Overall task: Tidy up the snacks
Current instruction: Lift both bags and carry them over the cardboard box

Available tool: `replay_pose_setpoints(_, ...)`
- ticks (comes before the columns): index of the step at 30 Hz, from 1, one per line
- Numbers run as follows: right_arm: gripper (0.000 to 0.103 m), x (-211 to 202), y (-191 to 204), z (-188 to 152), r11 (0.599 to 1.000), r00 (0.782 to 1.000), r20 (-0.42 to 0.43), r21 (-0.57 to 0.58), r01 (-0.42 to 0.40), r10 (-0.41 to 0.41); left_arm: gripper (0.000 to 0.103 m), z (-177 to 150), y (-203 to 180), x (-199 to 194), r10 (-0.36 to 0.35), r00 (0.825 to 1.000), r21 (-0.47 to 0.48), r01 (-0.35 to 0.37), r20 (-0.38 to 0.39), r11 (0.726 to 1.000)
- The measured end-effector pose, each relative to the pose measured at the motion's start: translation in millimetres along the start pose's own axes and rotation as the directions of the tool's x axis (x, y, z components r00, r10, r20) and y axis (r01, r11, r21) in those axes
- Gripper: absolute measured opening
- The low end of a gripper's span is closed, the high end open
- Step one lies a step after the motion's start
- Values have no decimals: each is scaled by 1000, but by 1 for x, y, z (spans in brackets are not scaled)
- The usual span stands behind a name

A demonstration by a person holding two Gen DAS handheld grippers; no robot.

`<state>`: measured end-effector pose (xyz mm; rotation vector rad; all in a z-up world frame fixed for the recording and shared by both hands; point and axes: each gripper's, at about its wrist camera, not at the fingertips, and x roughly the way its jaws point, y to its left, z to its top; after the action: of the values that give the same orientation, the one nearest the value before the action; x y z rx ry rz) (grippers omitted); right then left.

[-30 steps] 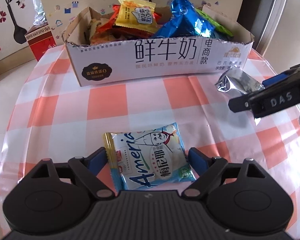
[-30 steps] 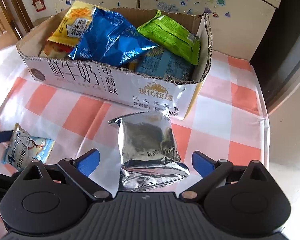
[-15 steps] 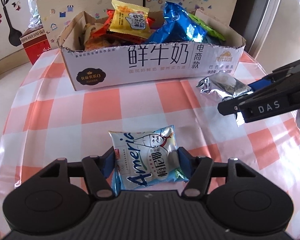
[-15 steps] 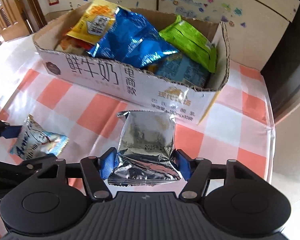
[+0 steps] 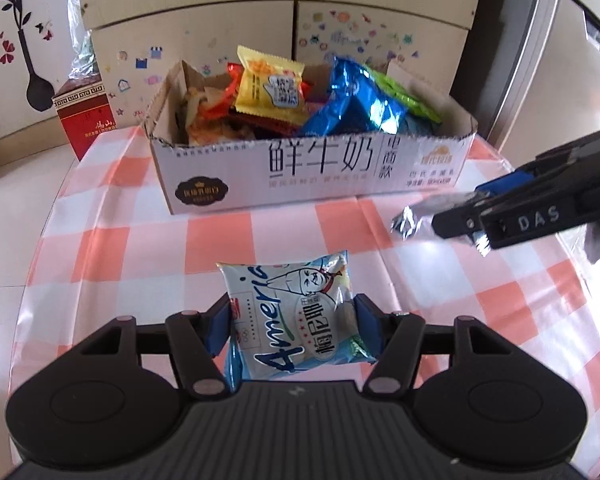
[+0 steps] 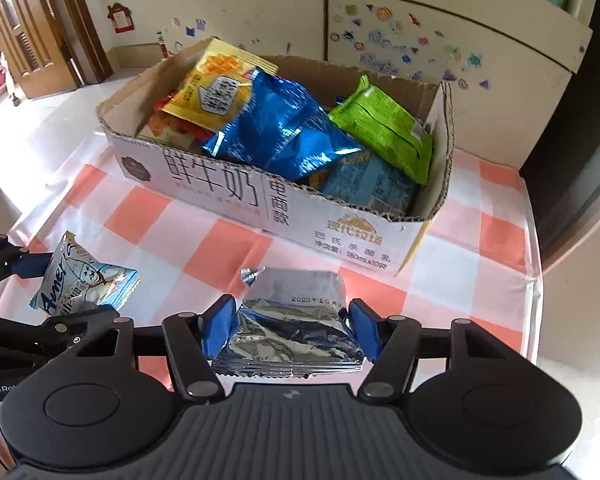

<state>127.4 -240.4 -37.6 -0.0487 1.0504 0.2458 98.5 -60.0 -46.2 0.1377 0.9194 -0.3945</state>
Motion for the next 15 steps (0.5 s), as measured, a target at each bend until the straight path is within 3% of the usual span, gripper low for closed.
replay_pose_setpoints(9, 65, 16, 0, -12, 1000, 997, -75, -26, -3, 1, 62, 1, 3, -1, -6, 1000, -12, 6, 3, 1000)
replay_pose_setpoints(13, 79, 24, 1, -17, 1000, 996, -84, -15, 5, -6, 62, 2, 3, -2, -8, 1000, -16, 8, 4, 1000)
replay_pose_setpoints(15, 81, 28, 3, -19, 999, 996, -79, -22, 36, -38, 62, 2, 3, -2, -4, 1000, -13, 4, 7, 1000)
